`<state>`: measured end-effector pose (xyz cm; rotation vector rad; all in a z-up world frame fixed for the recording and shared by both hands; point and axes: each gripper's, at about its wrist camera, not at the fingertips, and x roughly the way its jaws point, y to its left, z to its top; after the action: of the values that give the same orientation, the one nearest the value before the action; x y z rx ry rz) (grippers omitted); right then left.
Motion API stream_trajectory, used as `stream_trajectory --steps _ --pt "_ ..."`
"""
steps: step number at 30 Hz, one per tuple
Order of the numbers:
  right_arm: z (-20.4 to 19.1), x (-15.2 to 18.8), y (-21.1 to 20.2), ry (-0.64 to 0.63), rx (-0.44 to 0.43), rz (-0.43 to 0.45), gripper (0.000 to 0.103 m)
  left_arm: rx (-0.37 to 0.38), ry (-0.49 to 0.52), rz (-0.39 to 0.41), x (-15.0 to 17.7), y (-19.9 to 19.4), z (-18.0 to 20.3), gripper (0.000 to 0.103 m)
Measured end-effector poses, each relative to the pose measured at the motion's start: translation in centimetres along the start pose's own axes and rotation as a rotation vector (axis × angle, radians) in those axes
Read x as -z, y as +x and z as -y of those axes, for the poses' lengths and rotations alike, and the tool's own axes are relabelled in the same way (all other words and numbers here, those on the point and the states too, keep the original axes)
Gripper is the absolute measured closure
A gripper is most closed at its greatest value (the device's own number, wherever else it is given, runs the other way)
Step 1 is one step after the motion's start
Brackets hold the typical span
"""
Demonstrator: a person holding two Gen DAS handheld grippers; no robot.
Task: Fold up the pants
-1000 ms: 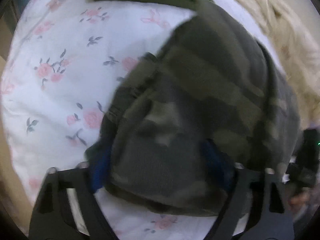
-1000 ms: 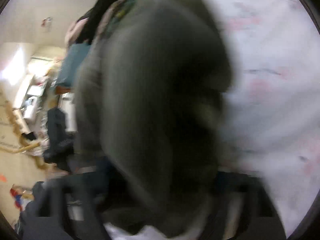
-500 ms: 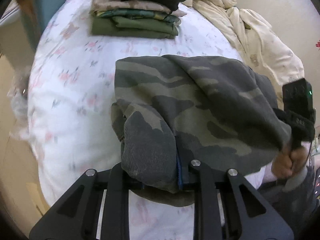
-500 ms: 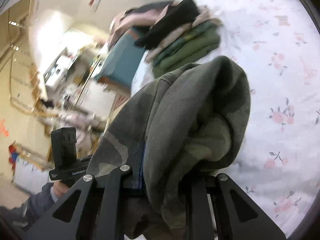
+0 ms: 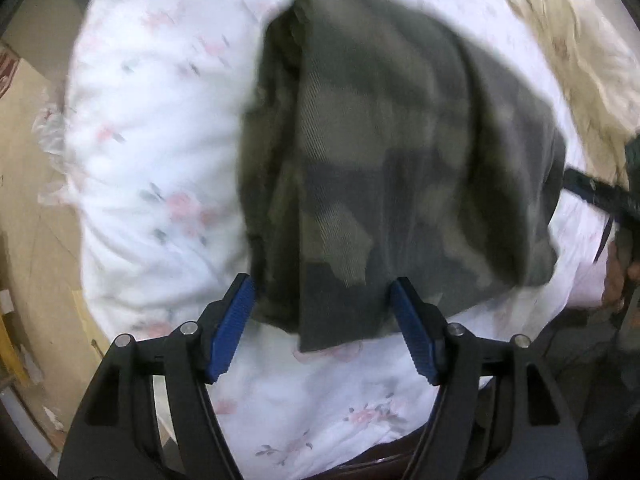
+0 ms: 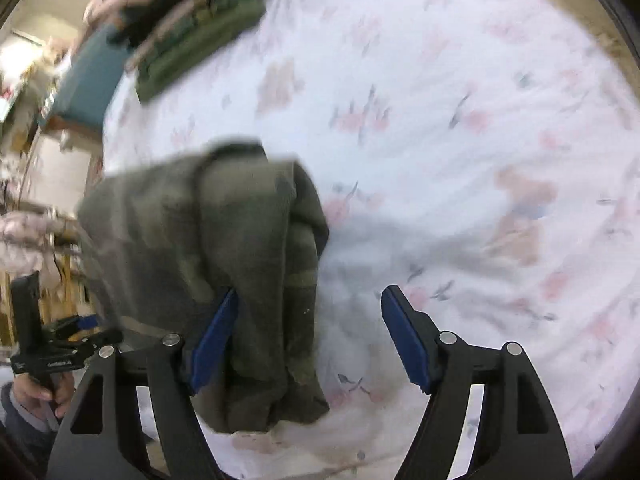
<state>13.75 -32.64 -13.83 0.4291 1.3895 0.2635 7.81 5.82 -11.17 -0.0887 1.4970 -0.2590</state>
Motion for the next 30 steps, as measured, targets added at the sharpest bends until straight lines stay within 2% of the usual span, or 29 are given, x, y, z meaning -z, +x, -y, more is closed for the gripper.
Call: stream_trajectory --steps 3,5,7,9,13,16,18,19,20,21,23,27,30 --pt "-1.6 -0.4 -3.6 -0.030 -0.080 0.138 0.030 0.009 -0.033 0.134 -1.0 -3.3 -1.1 0.036" --pt "-2.7 -1.1 -4.6 -0.042 -0.158 0.187 0.044 0.009 -0.062 0.220 -1.9 -4.7 -1.5 0.035" --pt "-3.6 -1.9 -4.1 -0.052 -0.205 0.182 0.054 0.035 -0.082 0.267 -3.2 -4.9 -1.5 0.036" --pt "-4.0 -2.9 -2.7 -0.032 -0.202 0.158 0.063 0.070 -0.086 0.278 -4.4 -4.4 -1.1 0.036" --pt "-3.3 -3.8 -0.2 0.022 -0.179 0.114 0.066 0.088 -0.080 0.299 -6.7 -3.1 -0.4 0.037" --pt "-3.1 -4.4 1.4 0.044 -0.211 0.077 0.066 0.092 -0.090 0.291 -8.7 -1.1 0.3 0.038" --pt "-3.4 -4.5 2.1 0.030 -0.219 0.065 0.079 0.136 -0.092 0.313 -9.2 -0.7 0.2 0.044" --pt "-3.6 -4.7 2.5 0.018 -0.229 0.060 0.083 0.142 -0.072 0.316 -9.6 -0.5 0.4 0.053" --pt "-3.8 -4.8 2.6 0.006 -0.233 0.062 0.091 0.142 -0.051 0.314 -9.8 -0.3 0.7 0.069" --pt "-4.1 -4.9 2.5 -0.010 -0.231 0.072 0.098 0.153 -0.029 0.304 -10.1 -0.1 1.0 0.077" --pt "-4.5 -5.0 1.9 -0.037 -0.230 0.096 0.100 0.138 -0.011 0.290 -10.5 -0.4 1.5 0.091" --pt "-4.0 -5.3 -1.1 -0.036 -0.239 0.198 0.101 0.081 0.053 0.309 -10.3 -1.5 2.5 0.094" --pt "-2.5 -5.5 -2.5 0.004 -0.259 0.214 0.103 0.077 0.071 0.323 -10.1 -2.1 2.3 0.095"
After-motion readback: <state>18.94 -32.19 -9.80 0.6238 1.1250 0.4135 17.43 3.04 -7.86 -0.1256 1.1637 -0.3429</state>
